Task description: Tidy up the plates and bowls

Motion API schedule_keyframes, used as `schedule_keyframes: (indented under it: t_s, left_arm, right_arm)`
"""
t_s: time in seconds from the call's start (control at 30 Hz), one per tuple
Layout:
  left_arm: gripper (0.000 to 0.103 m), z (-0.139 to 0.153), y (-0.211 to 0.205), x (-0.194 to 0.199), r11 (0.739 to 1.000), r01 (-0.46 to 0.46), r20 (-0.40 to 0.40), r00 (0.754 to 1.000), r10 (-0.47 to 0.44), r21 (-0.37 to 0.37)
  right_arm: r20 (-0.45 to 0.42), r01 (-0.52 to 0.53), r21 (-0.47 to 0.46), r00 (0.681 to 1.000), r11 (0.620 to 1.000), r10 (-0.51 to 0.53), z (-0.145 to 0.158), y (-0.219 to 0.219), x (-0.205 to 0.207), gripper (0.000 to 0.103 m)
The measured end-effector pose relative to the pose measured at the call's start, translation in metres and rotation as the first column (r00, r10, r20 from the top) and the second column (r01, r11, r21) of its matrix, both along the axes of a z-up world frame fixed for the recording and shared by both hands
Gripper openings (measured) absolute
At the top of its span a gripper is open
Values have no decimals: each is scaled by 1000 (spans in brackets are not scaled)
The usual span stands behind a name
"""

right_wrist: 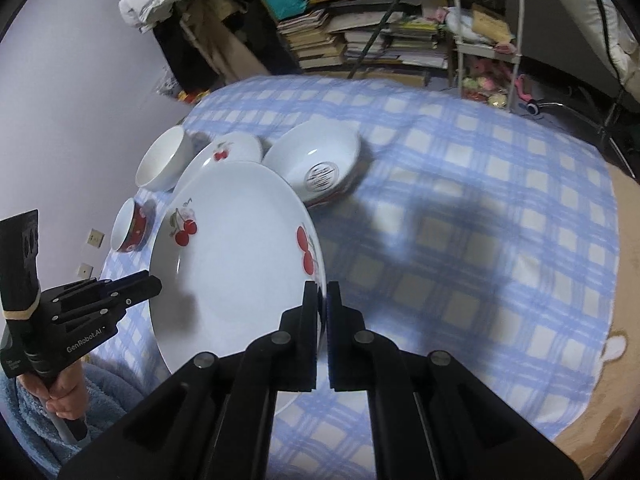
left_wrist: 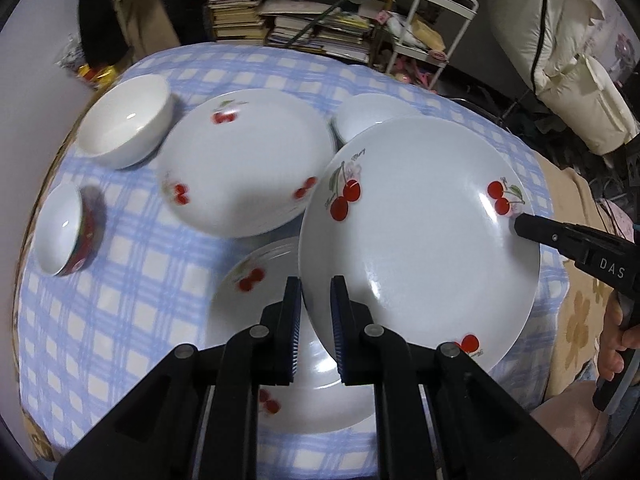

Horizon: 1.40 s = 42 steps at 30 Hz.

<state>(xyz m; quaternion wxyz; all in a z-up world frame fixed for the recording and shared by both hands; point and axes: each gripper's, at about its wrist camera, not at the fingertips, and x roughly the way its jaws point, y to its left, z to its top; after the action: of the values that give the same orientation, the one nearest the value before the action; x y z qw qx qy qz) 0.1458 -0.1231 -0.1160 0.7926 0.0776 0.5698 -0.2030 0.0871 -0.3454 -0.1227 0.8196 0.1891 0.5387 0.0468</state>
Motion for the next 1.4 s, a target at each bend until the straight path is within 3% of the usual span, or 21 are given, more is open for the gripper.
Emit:
schedule_keyframes:
  t_s: [0.33, 0.57, 0.7, 0.83, 1.03, 1.23, 1.4]
  left_arm:
    - [14, -5, 64, -10, 994, -99, -4, 995, 99, 40]
    - [14, -11, 90, -18, 990, -141, -1, 990, 141, 23]
    - [14, -21, 94, -23, 987, -159, -19, 987, 159, 3]
    - [14, -37, 88, -29, 987, -153, -6, 988, 154, 41]
    - [14, -65, 90, -26, 985, -170, -88, 981, 172, 27]
    - [14, -80, 88, -21, 984, -169, -96, 980, 174, 57]
    - [14, -89, 83, -20, 983, -149, -75, 985, 158, 103]
  right_arm:
    - [-19, -90, 13, 996, 996, 90, -18, 63, 4, 6]
    - [-25, -98, 14, 995, 995, 98, -26, 85, 1, 6]
    - [-30, -80, 5, 996, 997, 80, -33, 88, -1, 6]
    - [-25, -70, -15, 997, 997, 70, -38, 91, -5, 6]
    - [-64, -72, -68, 996, 995, 68, -55, 95, -2, 6]
    - [-100, -96, -104, 991, 990, 86, -70, 103, 3, 7]
    - [-79, -96, -99, 993, 990, 89, -71, 105, 4, 6]
